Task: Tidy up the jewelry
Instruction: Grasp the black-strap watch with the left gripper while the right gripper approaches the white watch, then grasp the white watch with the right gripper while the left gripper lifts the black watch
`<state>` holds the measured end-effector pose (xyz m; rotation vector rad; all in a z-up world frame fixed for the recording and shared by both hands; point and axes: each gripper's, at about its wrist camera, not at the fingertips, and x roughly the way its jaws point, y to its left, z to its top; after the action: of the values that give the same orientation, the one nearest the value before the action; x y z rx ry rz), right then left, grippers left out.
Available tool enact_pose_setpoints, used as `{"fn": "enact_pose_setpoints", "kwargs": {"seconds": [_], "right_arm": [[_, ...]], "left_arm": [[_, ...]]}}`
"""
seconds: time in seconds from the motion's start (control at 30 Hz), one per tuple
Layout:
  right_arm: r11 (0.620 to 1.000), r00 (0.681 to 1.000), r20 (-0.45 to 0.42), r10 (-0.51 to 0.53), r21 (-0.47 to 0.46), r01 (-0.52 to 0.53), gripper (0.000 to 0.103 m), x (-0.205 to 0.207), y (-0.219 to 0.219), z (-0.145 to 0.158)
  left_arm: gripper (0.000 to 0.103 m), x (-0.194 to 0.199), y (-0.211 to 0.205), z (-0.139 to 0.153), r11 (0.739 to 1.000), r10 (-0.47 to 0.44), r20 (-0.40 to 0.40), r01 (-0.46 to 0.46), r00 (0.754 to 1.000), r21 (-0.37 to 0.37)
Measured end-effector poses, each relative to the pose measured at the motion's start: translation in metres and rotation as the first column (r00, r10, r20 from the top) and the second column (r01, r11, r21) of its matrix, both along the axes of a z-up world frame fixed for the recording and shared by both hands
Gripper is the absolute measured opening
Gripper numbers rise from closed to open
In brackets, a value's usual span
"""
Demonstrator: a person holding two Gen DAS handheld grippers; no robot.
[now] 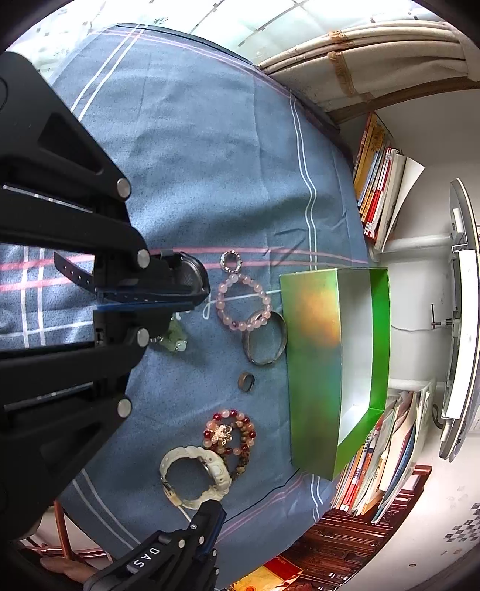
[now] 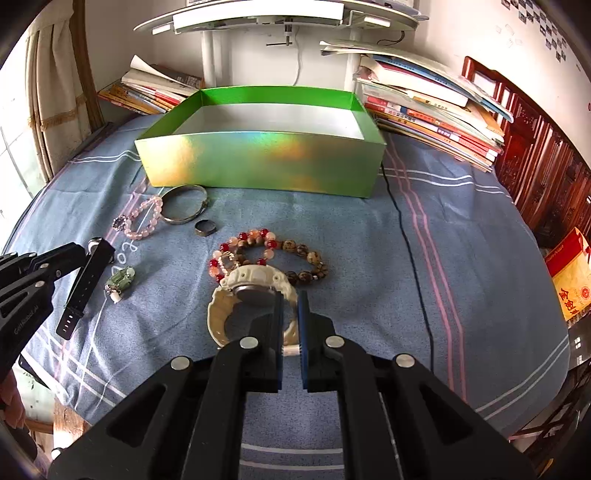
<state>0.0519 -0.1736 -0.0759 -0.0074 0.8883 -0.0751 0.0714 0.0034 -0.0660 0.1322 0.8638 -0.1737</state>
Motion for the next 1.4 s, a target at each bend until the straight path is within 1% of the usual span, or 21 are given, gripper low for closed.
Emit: {"fn": "enact_pose_setpoints", "kwargs": {"seconds": [0.1, 0.17, 0.2, 0.23, 0.27, 0.33, 0.47, 0.6, 0.67, 0.73, 0.87, 0.93, 1.07, 1.2, 1.23, 1.4], "right_arm": [[1.0, 1.0, -0.004, -0.03, -0.005, 0.03, 0.007, 0.0, -0.008, 0.0], [0.999, 0.999, -0.014, -0.045, -0.002, 0.045, 0.007, 0.0, -0.012, -0.003], [0.999, 0.998, -0.022, -0.051, 0.001, 0.051, 0.008, 0.001, -0.014, -0.005], [0.999, 0.998, -0.027, -0.054, 0.006, 0.054, 0.01, 0.001, -0.016, -0.006], [0.998, 0.998, -0.028, -0.054, 0.008, 0.054, 0.015, 0.001, -0.016, -0.006], [0.999, 0.998, -0.031, -0.047, 0.006, 0.048, 0.016, 0.002, -0.015, -0.007], [1.0, 0.999, -0.034, -0.031, 0.006, 0.031, 0.016, 0.004, -0.01, -0.008], [0.999, 0.999, -0.031, -0.039, -0.01, 0.038, 0.016, 0.009, -0.009, -0.011], [0.999, 0.998, -0.037, -0.041, -0.011, 0.041, 0.016, 0.011, -0.009, -0.013], [0.999, 0.998, -0.046, -0.046, -0.017, 0.045, 0.016, 0.014, -0.009, -0.017], [0.999, 0.997, -0.067, -0.05, -0.007, 0.05, 0.016, 0.018, -0.013, -0.024], [0.999, 0.996, -0.071, -0.049, 0.002, 0.049, 0.016, 0.018, -0.015, -0.026], [0.999, 0.998, -0.044, -0.044, 0.029, 0.045, 0.008, 0.015, -0.017, -0.02], [0.999, 0.998, -0.008, -0.054, 0.001, 0.054, 0.007, 0.011, -0.014, -0.011], [0.998, 0.998, -0.004, -0.056, 0.005, 0.056, 0.007, 0.01, -0.014, -0.01], [0.998, 0.998, 0.02, -0.056, 0.001, 0.056, 0.007, 0.005, -0.013, -0.002]], "left_arm": [[0.005, 0.001, 0.009, 0.001, 1.0, 0.026, 0.001, -0.026, 1.0, -0.005], [0.007, 0.003, 0.013, -0.001, 0.999, 0.035, -0.009, -0.035, 0.999, -0.005], [0.01, 0.004, 0.015, -0.002, 0.999, 0.038, -0.014, -0.038, 0.999, -0.006], [0.014, 0.005, 0.017, -0.002, 0.999, 0.042, -0.02, -0.042, 0.999, -0.009], [0.017, 0.005, 0.018, -0.003, 0.999, 0.042, -0.024, -0.042, 0.999, -0.013], [0.024, 0.006, 0.02, -0.004, 0.999, 0.041, -0.03, -0.041, 0.999, -0.014], [0.027, 0.01, 0.022, -0.009, 0.999, 0.044, -0.045, -0.045, 0.998, -0.011], [0.027, 0.015, 0.02, -0.018, 0.999, 0.033, -0.079, -0.034, 0.996, -0.012], [0.023, 0.018, 0.018, -0.023, 0.999, 0.031, -0.091, -0.032, 0.995, -0.011], [0.019, 0.019, 0.016, -0.025, 0.999, 0.039, -0.077, -0.039, 0.996, 0.007], [0.016, 0.02, 0.016, -0.026, 0.999, 0.043, -0.07, -0.042, 0.997, 0.015], [0.006, 0.02, 0.018, -0.026, 0.998, 0.056, -0.061, -0.054, 0.997, 0.026], [0.006, 0.019, 0.025, -0.023, 0.998, 0.061, -0.062, -0.062, 0.996, -0.018], [0.005, 0.016, 0.028, -0.016, 0.997, 0.073, -0.036, -0.074, 0.997, -0.016], [0.001, 0.014, 0.028, -0.013, 0.997, 0.074, -0.027, -0.075, 0.997, -0.016], [0.001, 0.008, 0.029, 0.0, 0.997, 0.078, 0.018, -0.078, 0.997, -0.01]]}}
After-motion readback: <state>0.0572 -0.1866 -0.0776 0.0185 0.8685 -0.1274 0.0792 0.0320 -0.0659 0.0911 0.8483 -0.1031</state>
